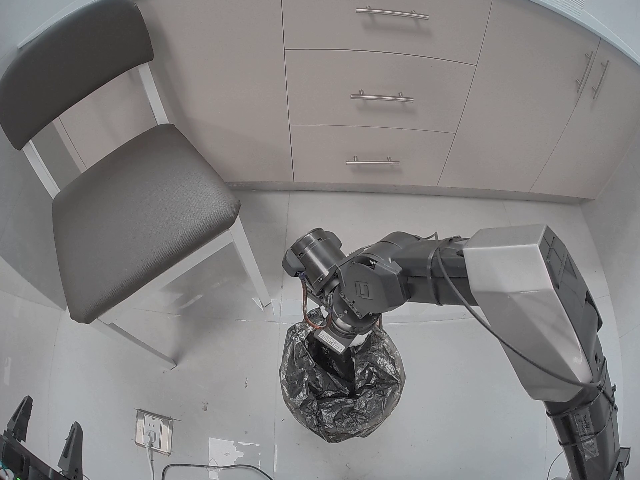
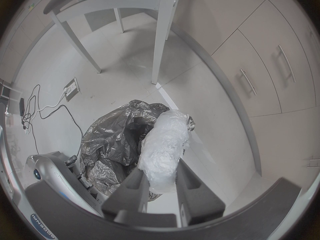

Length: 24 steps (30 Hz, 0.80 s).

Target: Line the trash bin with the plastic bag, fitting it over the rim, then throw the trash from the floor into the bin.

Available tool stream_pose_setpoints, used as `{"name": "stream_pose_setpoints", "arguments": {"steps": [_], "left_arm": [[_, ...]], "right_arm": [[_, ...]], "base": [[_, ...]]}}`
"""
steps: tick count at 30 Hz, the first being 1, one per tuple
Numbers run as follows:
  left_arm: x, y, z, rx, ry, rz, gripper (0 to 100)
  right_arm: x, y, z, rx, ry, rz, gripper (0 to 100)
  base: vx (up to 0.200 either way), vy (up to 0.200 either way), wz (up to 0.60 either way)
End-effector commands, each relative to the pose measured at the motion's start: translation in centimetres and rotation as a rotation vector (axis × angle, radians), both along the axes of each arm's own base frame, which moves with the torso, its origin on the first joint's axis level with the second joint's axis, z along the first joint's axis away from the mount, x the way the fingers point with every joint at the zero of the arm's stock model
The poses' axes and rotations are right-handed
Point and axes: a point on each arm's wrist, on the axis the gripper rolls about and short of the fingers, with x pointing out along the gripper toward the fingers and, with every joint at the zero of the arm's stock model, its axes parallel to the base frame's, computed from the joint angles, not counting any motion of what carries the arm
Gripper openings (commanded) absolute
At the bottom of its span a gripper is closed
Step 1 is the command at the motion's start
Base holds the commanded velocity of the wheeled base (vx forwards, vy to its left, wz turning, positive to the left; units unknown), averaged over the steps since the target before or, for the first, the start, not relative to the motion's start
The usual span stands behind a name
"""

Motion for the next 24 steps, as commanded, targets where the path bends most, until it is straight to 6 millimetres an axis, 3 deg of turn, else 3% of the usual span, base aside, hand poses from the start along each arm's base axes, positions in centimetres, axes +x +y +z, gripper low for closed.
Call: {"name": "stream_pose_setpoints", "arguments": {"steps": [1,24], "left_arm": [[0.0,0.0,-0.3,-0.001,-0.005,0.000,100],[0.0,0.0,-0.3,-0.003,-0.005,0.000,100]], "right_arm": [[-0.3,0.5,-1.1,-0.019,0.018,0.011,0],[-0.7,1.3,-5.8,-0.098,0.092,0.032,0]], "base": [[0.000,0.000,0.00],[0.000,0.000,0.00]]}}
